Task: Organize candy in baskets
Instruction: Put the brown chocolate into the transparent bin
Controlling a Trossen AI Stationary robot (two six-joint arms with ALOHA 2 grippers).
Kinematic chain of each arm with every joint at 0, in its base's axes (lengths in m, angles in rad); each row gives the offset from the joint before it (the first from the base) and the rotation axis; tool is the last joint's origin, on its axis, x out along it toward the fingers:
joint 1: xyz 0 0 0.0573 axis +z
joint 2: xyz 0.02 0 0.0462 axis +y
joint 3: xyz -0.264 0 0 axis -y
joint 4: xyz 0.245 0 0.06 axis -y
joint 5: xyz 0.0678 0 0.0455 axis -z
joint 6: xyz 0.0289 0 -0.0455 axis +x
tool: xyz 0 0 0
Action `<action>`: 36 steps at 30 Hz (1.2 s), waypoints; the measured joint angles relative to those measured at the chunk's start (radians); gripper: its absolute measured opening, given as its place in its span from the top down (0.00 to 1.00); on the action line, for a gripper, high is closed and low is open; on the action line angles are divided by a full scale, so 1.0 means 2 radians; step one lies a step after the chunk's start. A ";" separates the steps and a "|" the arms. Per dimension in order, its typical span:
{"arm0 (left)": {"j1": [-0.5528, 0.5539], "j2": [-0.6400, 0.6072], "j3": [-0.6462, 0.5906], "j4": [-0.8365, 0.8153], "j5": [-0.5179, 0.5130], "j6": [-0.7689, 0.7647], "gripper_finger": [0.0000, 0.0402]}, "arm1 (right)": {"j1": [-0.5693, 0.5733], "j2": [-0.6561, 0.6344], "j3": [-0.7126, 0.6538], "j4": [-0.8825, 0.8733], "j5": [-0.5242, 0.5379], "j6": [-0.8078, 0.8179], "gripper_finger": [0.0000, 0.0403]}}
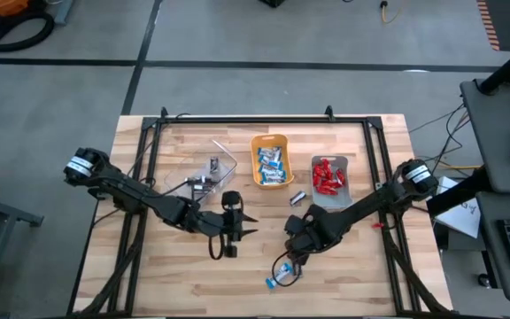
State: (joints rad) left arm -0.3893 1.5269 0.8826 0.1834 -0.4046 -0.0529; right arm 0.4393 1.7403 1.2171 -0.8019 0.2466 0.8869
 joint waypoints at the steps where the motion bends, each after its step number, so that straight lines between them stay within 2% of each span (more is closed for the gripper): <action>1: 0.000 0.000 -0.004 0.013 0.000 0.000 0.76 | 0.001 -0.005 0.000 0.008 0.003 -0.018 0.95; 7: 0.000 0.000 -0.029 0.064 0.008 -0.010 0.76 | 0.013 -0.025 0.001 0.076 0.020 -0.134 0.95; 12: 0.000 0.000 -0.060 0.129 0.086 -0.012 0.76 | 0.013 -0.031 0.001 0.154 0.021 -0.202 0.95; 16: 0.000 0.000 -0.076 0.150 0.104 -0.012 0.76 | 0.013 -0.032 0.001 0.199 0.019 -0.250 0.95; 24: 0.000 0.000 -0.095 0.159 0.103 -0.019 0.76 | 0.009 -0.032 0.001 0.242 0.017 -0.293 0.95; 29: -0.002 0.027 -0.095 0.212 0.103 -0.005 0.76 | 0.001 -0.032 0.001 0.254 0.009 -0.302 0.95; 36: -0.003 0.065 -0.095 0.240 0.102 0.003 0.76 | -0.011 -0.032 0.001 0.273 -0.022 -0.306 0.95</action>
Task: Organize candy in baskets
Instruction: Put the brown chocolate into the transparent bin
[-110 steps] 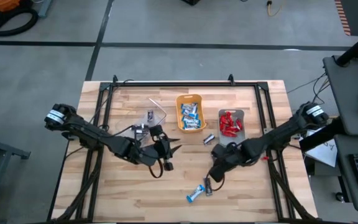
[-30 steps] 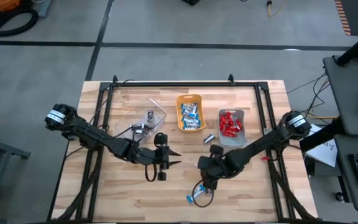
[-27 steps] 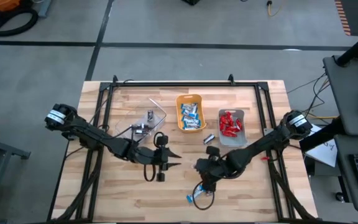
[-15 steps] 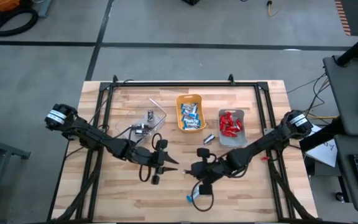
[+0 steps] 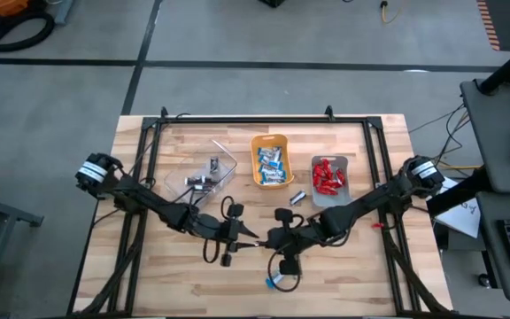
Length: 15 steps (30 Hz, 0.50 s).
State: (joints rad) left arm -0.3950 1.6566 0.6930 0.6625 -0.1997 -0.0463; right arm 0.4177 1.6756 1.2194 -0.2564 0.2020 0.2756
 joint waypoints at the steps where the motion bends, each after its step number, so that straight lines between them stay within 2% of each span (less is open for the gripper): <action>1: 0.000 0.003 0.000 0.002 0.000 0.000 0.76 | -0.001 0.000 0.000 0.000 -0.001 0.000 0.95; 10: 0.000 0.007 0.000 0.034 -0.001 0.017 0.75 | -0.014 0.000 0.000 0.003 -0.013 0.000 0.94; 13: 0.000 0.007 0.000 0.030 -0.015 0.017 0.81 | -0.014 0.000 0.000 0.002 -0.013 -0.003 0.92; 15: 0.000 0.007 0.000 0.027 -0.029 0.018 0.88 | -0.014 0.000 0.000 0.002 -0.012 -0.003 0.90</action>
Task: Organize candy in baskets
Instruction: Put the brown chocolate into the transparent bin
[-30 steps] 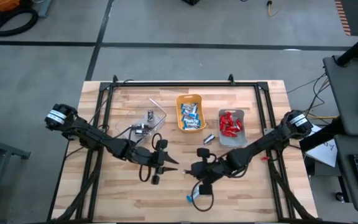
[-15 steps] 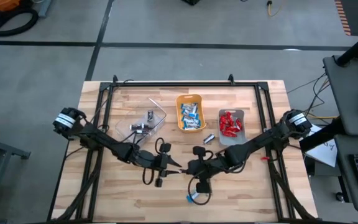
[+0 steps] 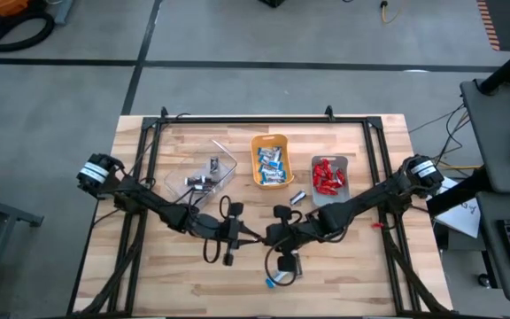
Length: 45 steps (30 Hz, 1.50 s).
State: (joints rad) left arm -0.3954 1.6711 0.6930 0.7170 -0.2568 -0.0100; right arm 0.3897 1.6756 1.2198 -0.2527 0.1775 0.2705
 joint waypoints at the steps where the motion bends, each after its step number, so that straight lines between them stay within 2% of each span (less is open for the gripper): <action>1: 0.000 0.000 0.000 0.000 -0.003 0.002 0.92 | -0.001 0.000 0.000 -0.001 0.001 0.002 0.89; 3: 0.000 0.000 0.000 -0.001 -0.003 0.004 0.97 | -0.002 0.000 0.000 -0.002 0.002 0.009 0.86; 7: 0.000 -0.003 0.000 -0.007 -0.006 0.001 0.97 | -0.002 0.000 0.000 0.000 0.003 0.012 0.79; 10: 0.000 -0.020 0.000 -0.051 -0.009 -0.006 0.99 | -0.002 -0.004 0.000 -0.001 0.004 0.012 0.72; 20: 0.003 -0.174 0.000 -0.316 -0.094 -0.089 0.99 | -0.003 -0.043 0.000 -0.013 0.003 0.020 0.55; 31: 0.025 -0.334 0.000 -0.605 -0.206 -0.221 0.99 | -0.003 -0.050 0.000 -0.013 0.004 0.017 0.52; 36: 0.085 -0.360 0.000 -0.691 -0.204 -0.276 0.99 | -0.003 -0.050 0.000 -0.013 0.004 0.010 0.52; 42: 0.175 -0.343 0.000 -0.704 -0.136 -0.275 1.00 | -0.003 -0.049 0.000 -0.013 0.004 0.007 0.52; 45: 0.207 -0.319 0.000 -0.704 -0.125 -0.271 1.00 | -0.003 -0.049 0.000 -0.015 0.004 0.007 0.52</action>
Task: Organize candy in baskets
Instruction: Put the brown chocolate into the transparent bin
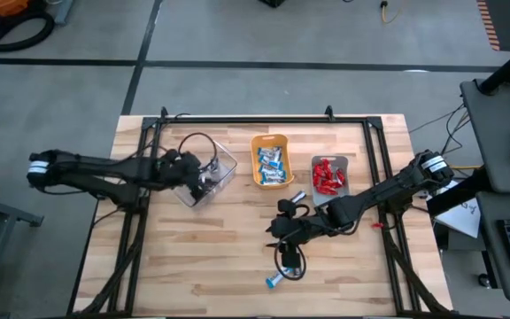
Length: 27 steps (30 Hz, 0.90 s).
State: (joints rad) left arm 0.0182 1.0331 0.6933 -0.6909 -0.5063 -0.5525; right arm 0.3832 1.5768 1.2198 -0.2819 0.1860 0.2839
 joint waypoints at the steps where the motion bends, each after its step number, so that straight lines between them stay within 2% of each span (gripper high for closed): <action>1: 0.007 0.008 0.000 0.000 0.000 0.000 1.00 | 0.000 0.000 0.000 0.000 0.000 0.000 0.52; 9: 0.016 0.054 0.000 0.000 0.000 0.000 0.91 | 0.000 0.001 0.000 -0.017 0.000 0.002 0.52; 16: 0.016 0.067 0.000 0.001 0.001 0.000 0.82 | -0.002 0.001 0.000 -0.018 0.000 0.006 0.52; 22: 0.012 0.057 0.016 0.001 0.043 -0.007 0.79 | -0.017 0.001 0.000 -0.051 0.039 0.058 0.52; 27: -0.023 0.056 0.052 0.027 0.050 -0.016 0.79 | -0.031 0.001 0.000 -0.108 0.057 0.112 0.52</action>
State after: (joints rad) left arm -0.0284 1.1454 0.7966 -0.6372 -0.4065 -0.5845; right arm 0.3207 1.5784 1.2194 -0.4980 0.3008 0.5072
